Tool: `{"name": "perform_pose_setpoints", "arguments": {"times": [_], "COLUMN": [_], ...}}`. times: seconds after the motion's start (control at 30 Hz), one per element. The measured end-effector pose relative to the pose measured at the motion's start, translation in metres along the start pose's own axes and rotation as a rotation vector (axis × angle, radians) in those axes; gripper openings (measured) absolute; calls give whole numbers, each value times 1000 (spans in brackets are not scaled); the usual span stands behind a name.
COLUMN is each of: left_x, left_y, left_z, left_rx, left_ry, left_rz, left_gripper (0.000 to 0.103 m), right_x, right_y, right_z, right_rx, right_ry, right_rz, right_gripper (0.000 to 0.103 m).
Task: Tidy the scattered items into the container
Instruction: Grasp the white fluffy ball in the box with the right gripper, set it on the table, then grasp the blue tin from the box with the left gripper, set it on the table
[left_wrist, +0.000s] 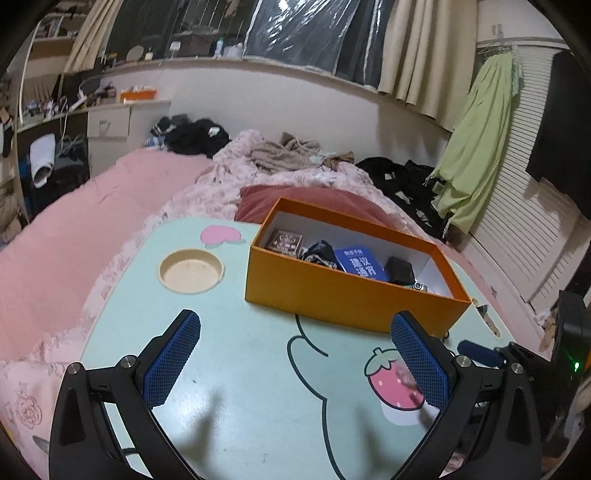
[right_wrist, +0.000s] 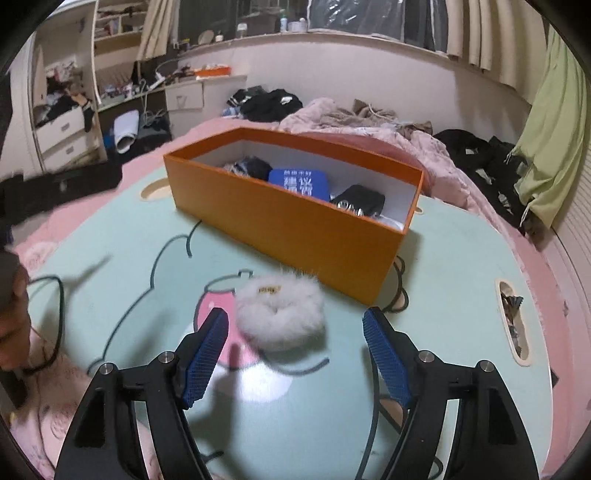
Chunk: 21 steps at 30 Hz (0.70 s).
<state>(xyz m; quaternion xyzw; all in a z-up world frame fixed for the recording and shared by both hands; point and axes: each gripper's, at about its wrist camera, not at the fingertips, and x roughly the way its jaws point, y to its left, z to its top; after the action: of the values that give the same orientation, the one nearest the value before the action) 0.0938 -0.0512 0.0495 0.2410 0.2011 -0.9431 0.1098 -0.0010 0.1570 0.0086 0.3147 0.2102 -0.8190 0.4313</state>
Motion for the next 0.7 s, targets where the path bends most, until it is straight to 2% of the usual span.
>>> {"name": "perform_pose_setpoints", "arguments": {"times": [0.27, 0.47, 0.57, 0.6, 0.63, 0.67, 0.7], "left_x": [4, 10, 34, 50, 61, 75, 92], "left_y": [-10, -24, -43, -54, -60, -68, -74], "left_z": [10, 41, 72, 83, 88, 93, 96], "left_rx": [-3, 17, 66, 89, 101, 111, 109], "left_ry": [18, 23, 125, 193, 240, 300, 371], "left_rz": [-39, -90, -90, -90, -96, -105, -107], "left_gripper": [103, 103, 102, 99, 94, 81, 72], "right_x": [-2, -1, 0, 1, 1, 2, 3], "right_y": [1, 2, -1, -2, -4, -6, -9], "right_z": [-4, -6, -8, -8, -9, -9, -10], "right_rx": [0, 5, 24, 31, 42, 51, 64], "right_ry": [5, 12, 20, 22, 23, 25, 28], "right_rz": [-10, -8, -5, 0, 8, 13, 18], "right_gripper": [75, 75, 75, 75, 75, 75, 75]}}
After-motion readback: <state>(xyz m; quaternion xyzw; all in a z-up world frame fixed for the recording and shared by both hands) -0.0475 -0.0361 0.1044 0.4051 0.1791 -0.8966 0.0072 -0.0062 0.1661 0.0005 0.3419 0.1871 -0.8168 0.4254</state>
